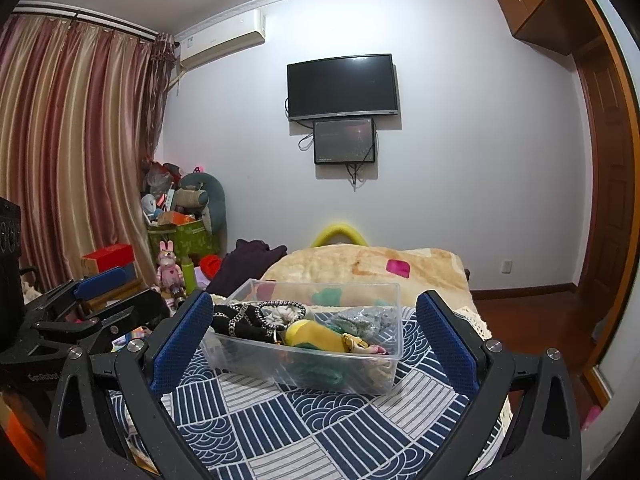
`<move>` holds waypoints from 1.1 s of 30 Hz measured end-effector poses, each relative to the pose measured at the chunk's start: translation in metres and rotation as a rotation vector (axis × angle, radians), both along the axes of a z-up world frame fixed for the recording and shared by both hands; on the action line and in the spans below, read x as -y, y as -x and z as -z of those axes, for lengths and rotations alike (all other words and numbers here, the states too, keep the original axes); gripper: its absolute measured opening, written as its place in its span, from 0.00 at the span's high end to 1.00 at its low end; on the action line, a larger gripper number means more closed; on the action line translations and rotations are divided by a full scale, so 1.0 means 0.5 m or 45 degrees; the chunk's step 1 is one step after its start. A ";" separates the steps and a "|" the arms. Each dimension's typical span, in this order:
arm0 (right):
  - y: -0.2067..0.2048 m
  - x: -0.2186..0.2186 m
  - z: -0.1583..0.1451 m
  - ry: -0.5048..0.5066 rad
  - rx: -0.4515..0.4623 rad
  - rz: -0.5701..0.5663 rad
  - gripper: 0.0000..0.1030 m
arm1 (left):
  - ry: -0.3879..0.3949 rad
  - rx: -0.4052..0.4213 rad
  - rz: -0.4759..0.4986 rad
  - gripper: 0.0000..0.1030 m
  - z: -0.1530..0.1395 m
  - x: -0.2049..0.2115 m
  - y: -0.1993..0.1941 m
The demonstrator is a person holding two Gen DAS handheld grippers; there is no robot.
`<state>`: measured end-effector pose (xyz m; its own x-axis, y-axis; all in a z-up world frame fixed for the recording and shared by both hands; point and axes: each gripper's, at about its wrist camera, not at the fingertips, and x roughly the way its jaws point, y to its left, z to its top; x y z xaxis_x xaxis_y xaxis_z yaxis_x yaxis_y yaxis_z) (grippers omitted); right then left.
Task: Organize soft objects
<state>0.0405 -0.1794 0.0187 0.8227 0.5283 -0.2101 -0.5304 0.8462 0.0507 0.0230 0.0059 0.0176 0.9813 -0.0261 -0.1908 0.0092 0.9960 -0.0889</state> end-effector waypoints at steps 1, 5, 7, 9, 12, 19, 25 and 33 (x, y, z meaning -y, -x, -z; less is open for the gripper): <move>0.000 0.000 0.000 0.000 0.000 -0.001 0.01 | 0.000 0.000 0.000 0.05 0.000 0.000 0.000; 0.000 0.000 0.000 -0.001 -0.001 0.000 0.01 | 0.002 0.000 -0.003 0.02 0.000 0.000 -0.001; 0.000 0.000 0.000 -0.002 -0.002 -0.002 0.01 | 0.004 -0.002 -0.004 0.01 0.000 0.000 -0.001; 0.000 0.000 0.000 0.000 -0.001 0.000 0.01 | 0.004 -0.005 -0.007 0.01 0.000 0.001 -0.002; -0.001 0.000 0.001 0.001 -0.002 -0.002 0.01 | 0.003 -0.007 -0.009 0.01 0.001 0.001 -0.002; -0.001 0.000 0.001 0.000 -0.004 -0.001 0.01 | 0.017 -0.003 0.017 0.01 0.000 -0.001 -0.003; 0.000 0.000 0.002 -0.007 -0.007 0.001 0.01 | 0.007 -0.012 0.017 0.01 0.001 0.002 -0.003; -0.001 0.001 0.003 -0.008 -0.008 0.000 0.01 | 0.014 -0.015 0.015 0.01 0.003 0.002 -0.003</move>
<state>0.0412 -0.1796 0.0171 0.8212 0.5296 -0.2122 -0.5301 0.8458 0.0596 0.0245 0.0050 0.0162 0.9786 -0.0398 -0.2021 0.0197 0.9948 -0.1004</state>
